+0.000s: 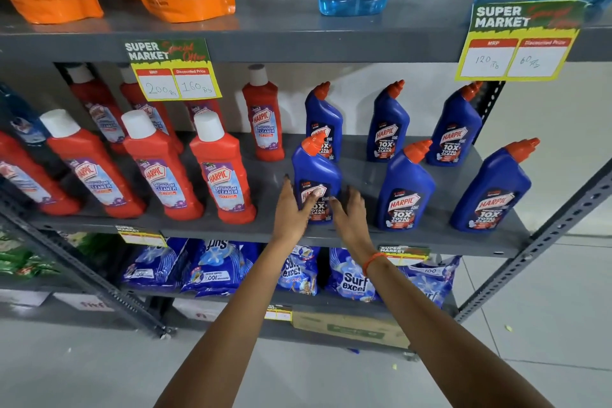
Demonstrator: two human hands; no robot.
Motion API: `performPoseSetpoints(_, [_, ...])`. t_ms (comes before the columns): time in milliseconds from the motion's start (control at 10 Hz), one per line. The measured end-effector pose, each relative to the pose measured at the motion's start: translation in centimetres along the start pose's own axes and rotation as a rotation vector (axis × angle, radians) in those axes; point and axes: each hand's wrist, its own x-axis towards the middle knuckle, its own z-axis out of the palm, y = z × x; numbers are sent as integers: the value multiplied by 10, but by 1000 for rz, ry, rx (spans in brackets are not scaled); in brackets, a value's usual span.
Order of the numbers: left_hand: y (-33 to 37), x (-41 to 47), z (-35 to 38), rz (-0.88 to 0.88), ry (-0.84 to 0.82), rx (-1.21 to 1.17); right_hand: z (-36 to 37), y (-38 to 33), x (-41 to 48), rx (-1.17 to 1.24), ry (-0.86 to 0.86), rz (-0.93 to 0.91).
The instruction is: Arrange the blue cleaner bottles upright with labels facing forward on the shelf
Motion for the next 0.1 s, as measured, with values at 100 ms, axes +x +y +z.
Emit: performPoseSetpoints(100, [17, -7, 0, 63, 84, 346, -24, -16, 0, -71, -81, 16])
